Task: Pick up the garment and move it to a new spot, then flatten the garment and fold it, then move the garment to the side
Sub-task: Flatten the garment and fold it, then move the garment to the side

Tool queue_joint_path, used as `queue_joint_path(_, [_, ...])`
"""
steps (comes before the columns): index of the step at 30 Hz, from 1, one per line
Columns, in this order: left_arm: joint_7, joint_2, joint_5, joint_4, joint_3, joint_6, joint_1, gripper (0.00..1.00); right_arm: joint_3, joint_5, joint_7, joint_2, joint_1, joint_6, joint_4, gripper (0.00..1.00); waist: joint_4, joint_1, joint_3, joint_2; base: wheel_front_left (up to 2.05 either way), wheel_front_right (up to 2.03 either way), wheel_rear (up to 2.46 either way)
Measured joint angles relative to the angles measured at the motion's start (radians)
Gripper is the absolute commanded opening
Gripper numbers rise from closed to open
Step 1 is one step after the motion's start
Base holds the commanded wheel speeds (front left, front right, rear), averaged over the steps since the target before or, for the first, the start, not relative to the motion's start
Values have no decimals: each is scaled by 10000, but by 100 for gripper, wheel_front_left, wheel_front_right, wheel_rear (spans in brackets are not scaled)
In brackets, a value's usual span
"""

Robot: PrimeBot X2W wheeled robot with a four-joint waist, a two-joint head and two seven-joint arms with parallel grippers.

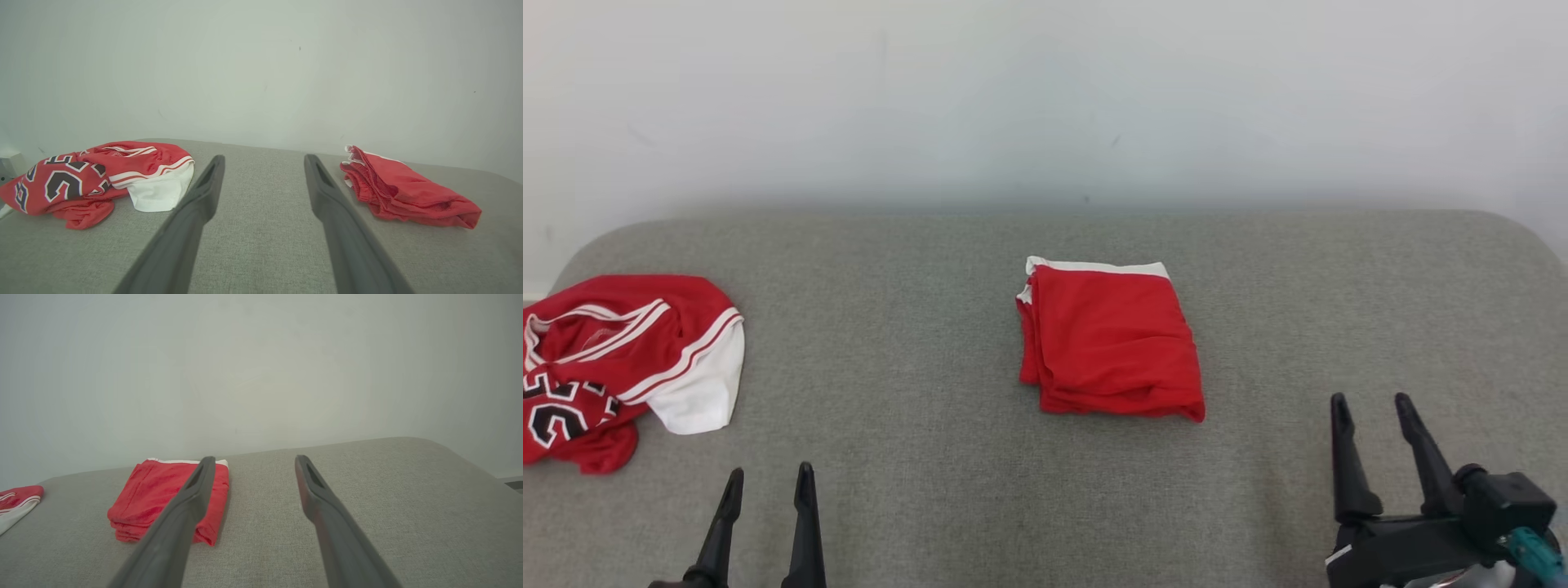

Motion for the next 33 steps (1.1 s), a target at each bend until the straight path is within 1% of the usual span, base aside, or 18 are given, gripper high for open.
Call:
queue_joint_path(2, [0,-79,-25,111,125,-86,78,100,159,-169,-111,2,45,2,104,100,-125,0,-68,-1,0,0,0])
queue_joint_path(6, [0,-219,-54,349,326,-249,180,100,155,-293,-305,-4,143,2,541,100,-264,0,-209,0,0,0,0])
queue_joint_path(12, [0,-326,-27,681,477,-362,284,100,380,-811,-234,2,145,2,1223,100,-309,0,-368,0,0,0,0])
queue_joint_path(23, [0,-414,180,704,569,-485,442,100,378,-834,-259,2,64,2,1584,100,-303,0,-436,-1,0,0,0])
queue_joint_path(33, [0,-470,272,685,562,-499,457,100,518,-823,-174,6,61,2,1551,100,-211,0,-452,0,0,0,0])
